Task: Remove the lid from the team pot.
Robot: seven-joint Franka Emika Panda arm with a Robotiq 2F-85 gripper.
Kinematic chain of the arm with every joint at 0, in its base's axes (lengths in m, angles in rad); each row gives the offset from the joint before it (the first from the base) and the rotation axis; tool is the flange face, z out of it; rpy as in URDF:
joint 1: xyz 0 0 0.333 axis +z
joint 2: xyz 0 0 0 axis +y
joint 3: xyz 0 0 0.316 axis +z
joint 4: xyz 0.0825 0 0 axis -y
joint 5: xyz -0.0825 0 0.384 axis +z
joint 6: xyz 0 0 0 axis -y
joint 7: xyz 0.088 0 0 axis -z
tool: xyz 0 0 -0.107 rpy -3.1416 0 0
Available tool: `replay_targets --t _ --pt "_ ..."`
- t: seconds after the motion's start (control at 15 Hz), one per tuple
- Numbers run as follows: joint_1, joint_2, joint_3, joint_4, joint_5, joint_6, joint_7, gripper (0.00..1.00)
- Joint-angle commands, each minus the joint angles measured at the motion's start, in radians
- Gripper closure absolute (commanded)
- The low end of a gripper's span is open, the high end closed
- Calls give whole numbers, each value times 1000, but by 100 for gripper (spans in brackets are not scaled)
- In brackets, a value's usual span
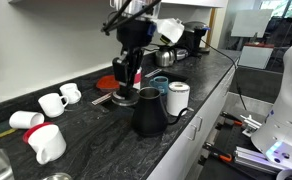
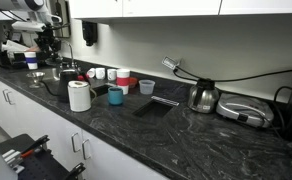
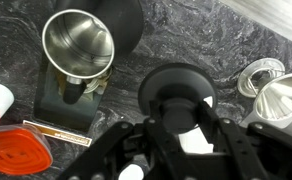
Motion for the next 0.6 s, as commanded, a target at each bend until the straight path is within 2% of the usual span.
replay_targets --t 0.0,0.53 --pt "22 51 11 -6 36 61 -73 84" --pt "54 176 26 -36 27 136 -176 84"
